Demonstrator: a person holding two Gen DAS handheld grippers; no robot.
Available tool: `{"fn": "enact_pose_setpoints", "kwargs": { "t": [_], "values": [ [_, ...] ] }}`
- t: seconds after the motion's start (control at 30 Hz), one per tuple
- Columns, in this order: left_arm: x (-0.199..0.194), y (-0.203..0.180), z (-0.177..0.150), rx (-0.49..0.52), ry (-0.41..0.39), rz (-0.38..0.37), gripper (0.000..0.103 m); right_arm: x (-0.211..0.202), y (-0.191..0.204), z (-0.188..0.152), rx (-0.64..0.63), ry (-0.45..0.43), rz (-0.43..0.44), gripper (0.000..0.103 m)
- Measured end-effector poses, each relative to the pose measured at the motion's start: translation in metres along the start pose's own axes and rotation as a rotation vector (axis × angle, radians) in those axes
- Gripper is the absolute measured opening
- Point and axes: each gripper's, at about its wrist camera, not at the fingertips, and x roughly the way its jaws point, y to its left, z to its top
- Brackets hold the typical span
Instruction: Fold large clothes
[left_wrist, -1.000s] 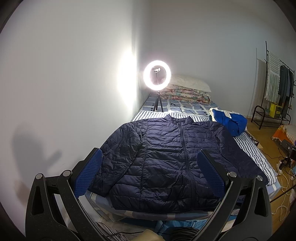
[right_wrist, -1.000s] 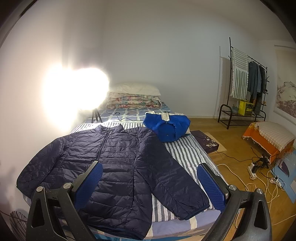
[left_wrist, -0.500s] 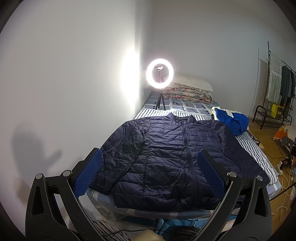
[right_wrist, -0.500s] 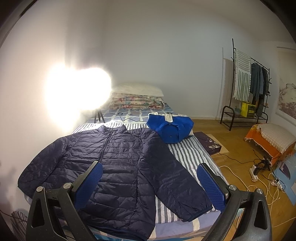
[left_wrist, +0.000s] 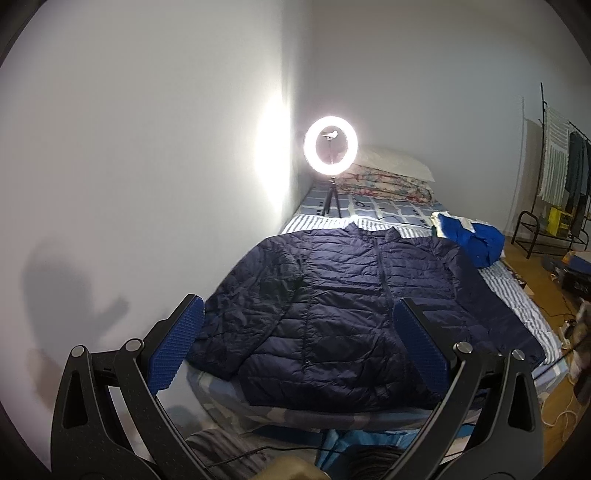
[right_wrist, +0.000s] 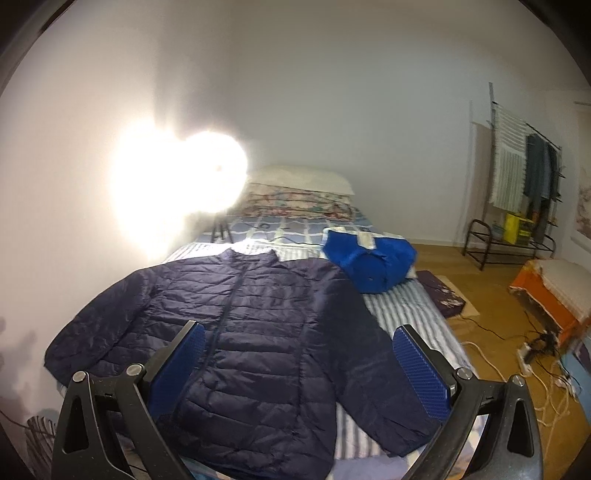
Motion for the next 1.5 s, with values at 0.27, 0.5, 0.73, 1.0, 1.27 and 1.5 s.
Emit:
{"fn": "enact_pose_setpoints", "kwargs": {
  "t": [0.27, 0.5, 0.73, 1.0, 1.27, 1.5],
  "values": [
    [-0.023, 0.029, -0.037, -0.014, 0.041, 0.091, 0.098, 0.046, 0.096, -0.011, -0.230, -0.040, 0.358, 0.102],
    [-0.029, 0.055, -0.066, -0.084, 0.121, 0.152, 0.083, 0.079, 0.215, -0.054, -0.479, 0.059, 0.741, 0.091],
    [-0.026, 0.074, -0.084, -0.139, 0.157, 0.179, 0.080, 0.125, 0.311, -0.092, -0.522, 0.273, 0.942, 0.079],
    [-0.024, 0.100, -0.098, -0.223, 0.194, 0.232, 0.080, 0.167, 0.413, -0.140, -0.635, 0.400, 0.983, 0.079],
    [-0.019, 0.114, -0.106, -0.258, 0.219, 0.249, 0.080, 0.181, 0.471, -0.181, -0.823, 0.384, 0.920, 0.078],
    [-0.018, 0.115, -0.107, -0.267, 0.226, 0.258, 0.080, 0.188, 0.499, -0.207, -0.941, 0.351, 0.840, 0.063]
  ]
}}
